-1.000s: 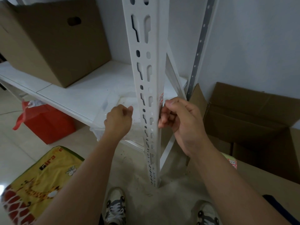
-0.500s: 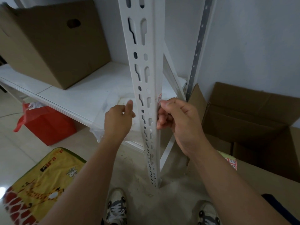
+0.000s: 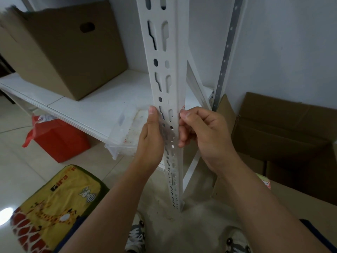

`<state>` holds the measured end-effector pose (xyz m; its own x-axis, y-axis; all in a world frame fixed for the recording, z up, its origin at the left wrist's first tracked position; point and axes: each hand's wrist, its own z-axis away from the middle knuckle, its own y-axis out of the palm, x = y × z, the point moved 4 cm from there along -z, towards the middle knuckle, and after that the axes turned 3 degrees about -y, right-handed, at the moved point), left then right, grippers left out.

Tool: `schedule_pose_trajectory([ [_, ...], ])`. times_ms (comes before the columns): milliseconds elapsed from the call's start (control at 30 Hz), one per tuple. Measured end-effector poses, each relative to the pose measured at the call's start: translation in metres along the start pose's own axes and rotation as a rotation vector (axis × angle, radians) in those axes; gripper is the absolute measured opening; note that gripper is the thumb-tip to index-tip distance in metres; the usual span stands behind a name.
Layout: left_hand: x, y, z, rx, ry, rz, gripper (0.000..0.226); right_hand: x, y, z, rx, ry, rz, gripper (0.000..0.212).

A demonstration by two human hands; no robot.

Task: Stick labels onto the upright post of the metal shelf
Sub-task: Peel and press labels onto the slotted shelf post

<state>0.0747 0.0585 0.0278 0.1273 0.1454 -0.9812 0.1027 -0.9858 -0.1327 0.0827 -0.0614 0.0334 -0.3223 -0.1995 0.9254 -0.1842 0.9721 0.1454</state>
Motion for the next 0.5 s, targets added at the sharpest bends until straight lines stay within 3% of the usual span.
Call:
schedule_pose_trajectory([
  [100,0.0008,0.0005,0.0036,-0.037,-0.064,0.067,0.059,0.0035,0.0013,-0.001,0.006,0.004,-0.008,0.026],
  [500,-0.0012,0.005,0.0076,-0.108,-0.135,0.045,0.058,-0.0028,0.0038,-0.0018,0.002,0.051,-0.157,0.028],
])
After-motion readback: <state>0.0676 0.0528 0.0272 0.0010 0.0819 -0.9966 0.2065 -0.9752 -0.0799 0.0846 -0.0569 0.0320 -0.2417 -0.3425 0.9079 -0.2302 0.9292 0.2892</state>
